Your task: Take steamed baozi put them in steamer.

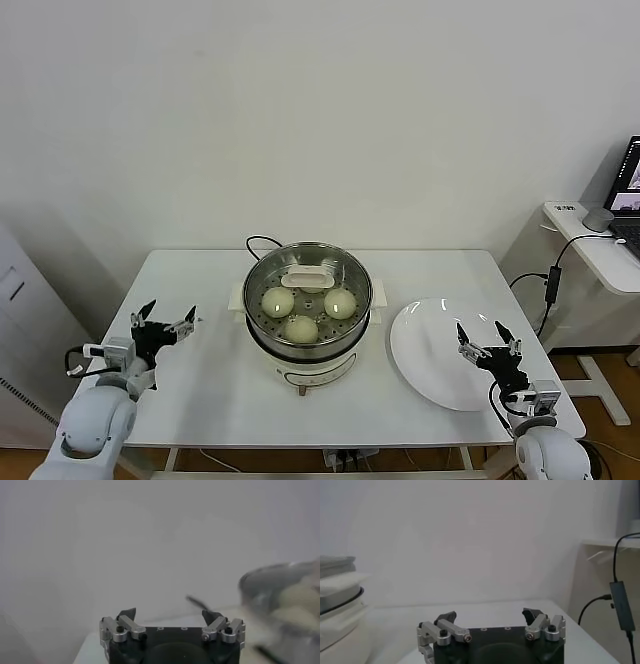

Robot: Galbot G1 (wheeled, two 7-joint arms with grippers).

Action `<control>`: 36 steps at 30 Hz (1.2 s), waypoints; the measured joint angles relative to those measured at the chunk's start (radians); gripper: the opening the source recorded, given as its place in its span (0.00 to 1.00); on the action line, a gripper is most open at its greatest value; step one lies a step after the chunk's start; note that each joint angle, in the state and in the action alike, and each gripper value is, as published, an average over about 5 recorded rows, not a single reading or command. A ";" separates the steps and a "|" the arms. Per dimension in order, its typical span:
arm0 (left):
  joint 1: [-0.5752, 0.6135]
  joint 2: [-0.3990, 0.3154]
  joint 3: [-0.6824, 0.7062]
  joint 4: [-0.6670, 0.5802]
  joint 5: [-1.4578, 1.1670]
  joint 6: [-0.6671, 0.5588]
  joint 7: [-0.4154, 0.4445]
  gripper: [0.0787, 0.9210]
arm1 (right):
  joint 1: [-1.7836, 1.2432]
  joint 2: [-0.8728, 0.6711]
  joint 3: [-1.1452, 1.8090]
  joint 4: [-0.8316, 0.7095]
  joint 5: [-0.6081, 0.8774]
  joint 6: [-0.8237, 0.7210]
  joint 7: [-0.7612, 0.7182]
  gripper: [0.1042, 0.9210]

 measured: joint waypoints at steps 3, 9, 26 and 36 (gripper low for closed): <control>-0.002 -0.008 0.004 0.049 0.007 -0.007 -0.006 0.88 | -0.006 -0.007 -0.003 0.010 -0.004 -0.015 0.006 0.88; 0.002 -0.018 0.005 0.103 -0.001 -0.009 -0.009 0.88 | -0.017 -0.011 -0.004 0.020 -0.006 -0.035 0.016 0.88; 0.027 -0.017 -0.012 0.097 -0.076 0.005 -0.004 0.88 | -0.031 -0.010 0.004 0.038 -0.023 -0.063 0.020 0.88; 0.037 -0.022 -0.017 0.079 -0.098 0.006 0.001 0.88 | -0.033 -0.006 0.004 0.037 -0.030 -0.066 0.025 0.88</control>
